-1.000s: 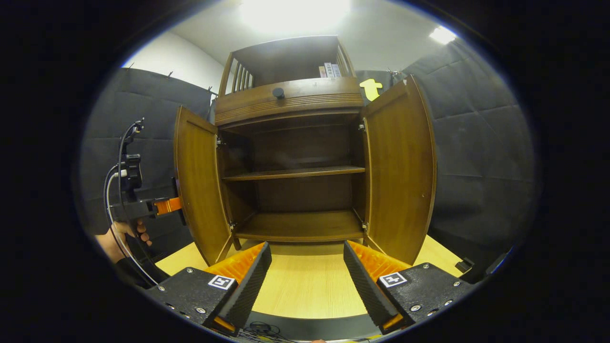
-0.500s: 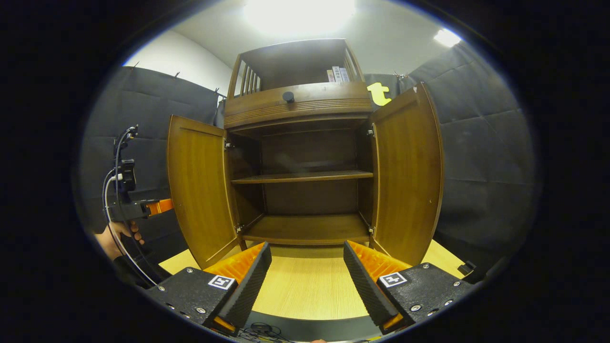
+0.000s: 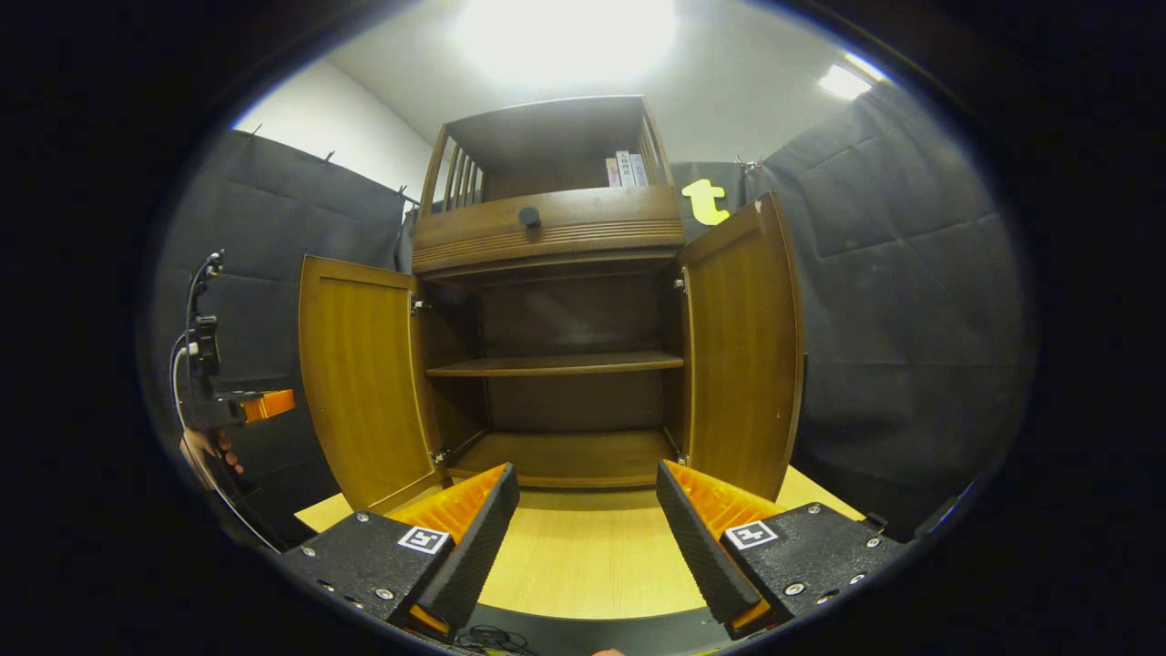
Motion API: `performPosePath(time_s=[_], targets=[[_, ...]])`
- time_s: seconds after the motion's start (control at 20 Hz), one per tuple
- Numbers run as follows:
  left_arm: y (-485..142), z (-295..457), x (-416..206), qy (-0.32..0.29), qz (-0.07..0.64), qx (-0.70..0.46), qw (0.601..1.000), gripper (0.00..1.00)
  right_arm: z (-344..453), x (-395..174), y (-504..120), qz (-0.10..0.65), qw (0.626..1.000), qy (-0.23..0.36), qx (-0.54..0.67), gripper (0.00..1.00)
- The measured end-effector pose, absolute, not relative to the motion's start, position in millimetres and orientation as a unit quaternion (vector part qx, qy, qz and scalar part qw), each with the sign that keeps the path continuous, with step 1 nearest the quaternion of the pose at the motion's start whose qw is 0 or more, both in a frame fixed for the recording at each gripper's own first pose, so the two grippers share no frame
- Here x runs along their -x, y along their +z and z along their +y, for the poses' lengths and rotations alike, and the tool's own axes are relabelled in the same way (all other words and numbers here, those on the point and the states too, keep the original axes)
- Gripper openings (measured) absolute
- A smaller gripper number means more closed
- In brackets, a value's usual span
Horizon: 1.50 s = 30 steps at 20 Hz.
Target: Open the right door of the double-door shoe cabinet with the right hand, and open the left door with the left hand.
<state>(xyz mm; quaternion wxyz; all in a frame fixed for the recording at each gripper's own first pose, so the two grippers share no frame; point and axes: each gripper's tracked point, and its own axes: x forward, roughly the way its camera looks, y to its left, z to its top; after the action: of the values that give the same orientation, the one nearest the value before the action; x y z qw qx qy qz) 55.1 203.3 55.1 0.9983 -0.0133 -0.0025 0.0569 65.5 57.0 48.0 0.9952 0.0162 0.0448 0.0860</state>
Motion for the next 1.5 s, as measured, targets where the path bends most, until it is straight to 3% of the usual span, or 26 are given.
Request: performPosePath(time_s=[0.15,0.3,0.45,0.85,1.0,1.25,1.3,1.5], targets=[[67.0,181.8,-25.4,0.054,-0.013,0.006,0.998,0.26,39.0,-61.9,50.8,0.044,0.995,0.084,-0.009,0.94],[82.5,152.0,2.1,0.045,-0.024,0.001,0.999,0.21,20.9,-55.8,51.1,0.044,0.996,0.079,-0.008,0.91],[88.2,120.4,26.1,0.031,-0.025,0.003,0.999,0.17,4.3,-48.9,59.6,0.032,0.997,0.071,-0.008,0.94],[81.2,77.7,73.2,0.024,-0.012,-0.014,1.000,0.17,-24.9,-31.2,60.5,0.025,0.998,0.057,-0.017,0.91],[71.0,73.0,81.8,0.030,-0.004,-0.023,0.999,0.45,-27.8,-27.0,60.7,0.025,0.998,0.059,-0.013,0.94],[66.6,76.0,95.9,0.043,-0.006,-0.020,0.999,0.94,-27.2,-20.3,62.7,0.021,0.998,0.061,-0.012,0.91],[67.6,77.8,97.8,0.047,-0.008,-0.019,0.999,0.94,-26.6,-19.2,64.1,0.019,0.998,0.060,-0.012,0.94],[71.3,86.3,101.8,0.056,-0.014,-0.028,0.998,0.94,-24.5,-17.5,64.4,0.017,0.998,0.059,-0.012,0.91]])
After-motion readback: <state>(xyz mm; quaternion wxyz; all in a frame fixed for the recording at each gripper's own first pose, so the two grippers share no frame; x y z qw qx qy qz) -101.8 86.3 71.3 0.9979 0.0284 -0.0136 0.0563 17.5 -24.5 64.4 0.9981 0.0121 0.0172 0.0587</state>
